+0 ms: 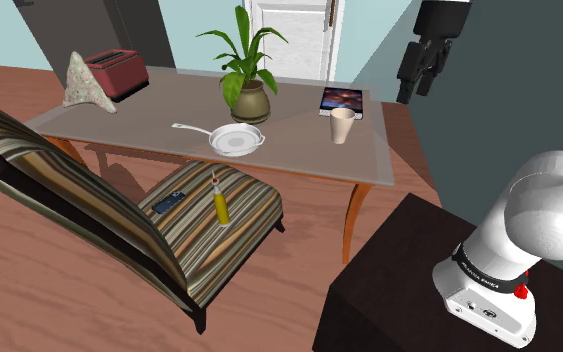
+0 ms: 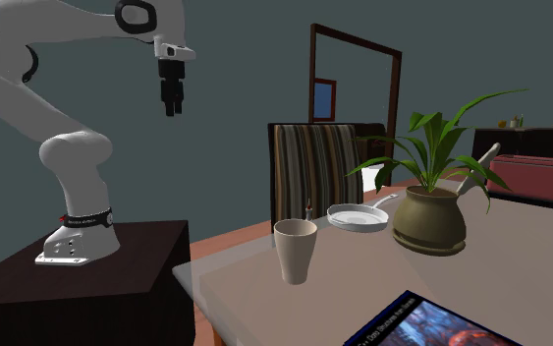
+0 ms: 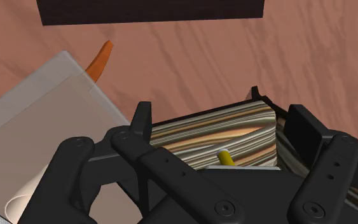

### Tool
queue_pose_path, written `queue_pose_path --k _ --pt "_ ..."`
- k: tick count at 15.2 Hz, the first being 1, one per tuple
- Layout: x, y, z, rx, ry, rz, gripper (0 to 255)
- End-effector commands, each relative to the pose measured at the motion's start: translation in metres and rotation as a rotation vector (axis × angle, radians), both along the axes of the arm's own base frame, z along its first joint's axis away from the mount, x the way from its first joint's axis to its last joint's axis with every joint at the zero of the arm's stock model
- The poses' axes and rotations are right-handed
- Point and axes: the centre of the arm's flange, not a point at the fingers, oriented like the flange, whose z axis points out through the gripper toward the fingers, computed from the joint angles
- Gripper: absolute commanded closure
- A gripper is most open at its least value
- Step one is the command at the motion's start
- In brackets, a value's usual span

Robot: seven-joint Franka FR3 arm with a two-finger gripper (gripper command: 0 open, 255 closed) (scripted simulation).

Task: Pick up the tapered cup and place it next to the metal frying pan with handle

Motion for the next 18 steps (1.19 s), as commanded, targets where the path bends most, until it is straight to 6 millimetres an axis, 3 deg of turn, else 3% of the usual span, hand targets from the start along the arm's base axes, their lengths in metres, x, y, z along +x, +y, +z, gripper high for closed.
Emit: queue_pose_path --k 1,18 --pt "0.0 0.0 0.0 0.0 0.0 0.0 0" --pt "0.144 -0.101 -0.122 -0.112 -0.011 0.042 0"
